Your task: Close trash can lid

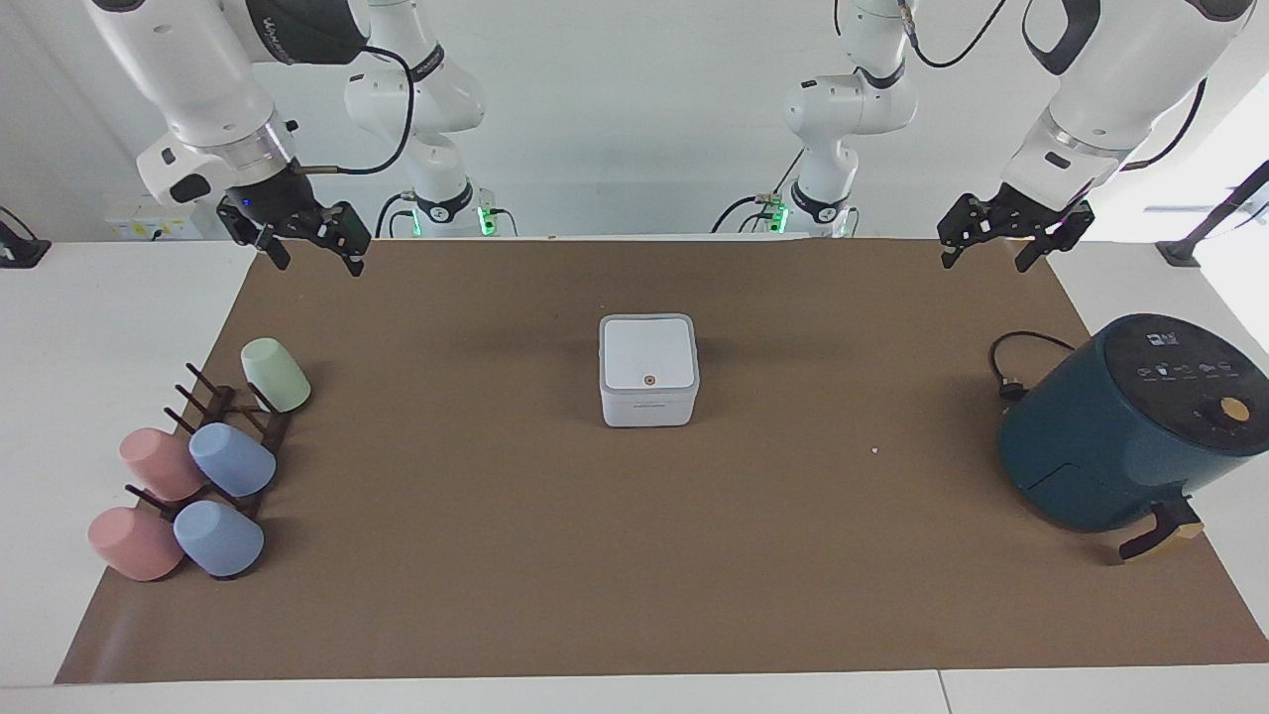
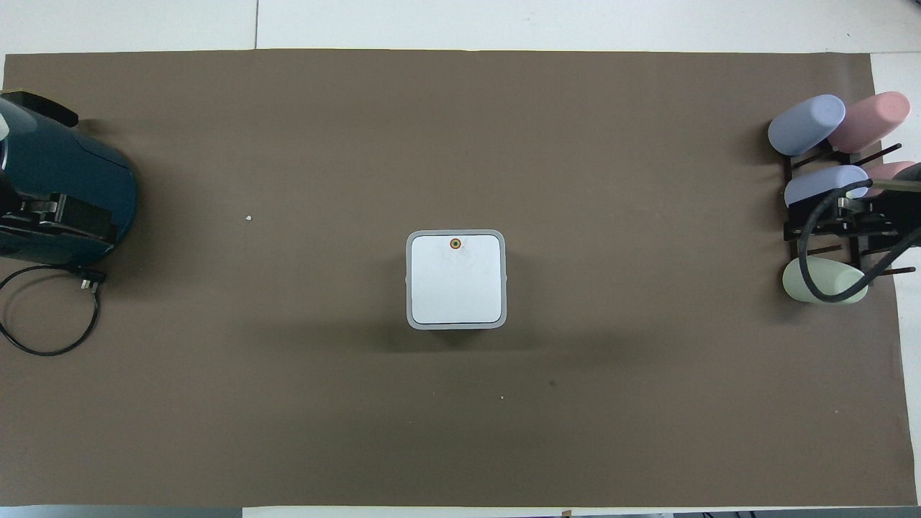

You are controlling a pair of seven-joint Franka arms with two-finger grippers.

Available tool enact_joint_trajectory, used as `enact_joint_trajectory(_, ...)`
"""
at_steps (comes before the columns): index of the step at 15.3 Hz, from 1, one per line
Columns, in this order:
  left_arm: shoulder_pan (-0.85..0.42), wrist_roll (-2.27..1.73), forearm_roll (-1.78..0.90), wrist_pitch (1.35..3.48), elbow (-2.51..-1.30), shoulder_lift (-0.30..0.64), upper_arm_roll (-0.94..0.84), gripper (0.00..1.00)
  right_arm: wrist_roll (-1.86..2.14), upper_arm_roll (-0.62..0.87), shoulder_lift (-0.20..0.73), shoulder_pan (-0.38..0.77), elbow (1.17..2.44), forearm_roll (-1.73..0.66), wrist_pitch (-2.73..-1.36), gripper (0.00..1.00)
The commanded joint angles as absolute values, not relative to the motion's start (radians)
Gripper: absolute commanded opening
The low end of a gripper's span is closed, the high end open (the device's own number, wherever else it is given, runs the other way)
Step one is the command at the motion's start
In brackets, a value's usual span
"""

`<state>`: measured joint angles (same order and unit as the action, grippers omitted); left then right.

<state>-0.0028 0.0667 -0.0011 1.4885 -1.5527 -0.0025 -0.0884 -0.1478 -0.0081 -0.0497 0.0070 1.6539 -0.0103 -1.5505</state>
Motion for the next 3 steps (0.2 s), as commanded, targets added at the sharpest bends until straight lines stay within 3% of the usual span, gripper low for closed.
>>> enact_joint_trajectory(1, 0.021, 0.055, -0.02, 1.509, -1.578, -0.021, -0.107, 1.0, -0.138, -0.005, -0.049, -0.003, 1.652, -0.023, -1.551, 1.0)
enact_joint_trajectory(3, 0.025, 0.057, -0.02, 1.508, -1.58, -0.023, -0.107, 1.0, -0.138, -0.005, -0.049, -0.003, 1.652, -0.023, -1.551, 1.0)
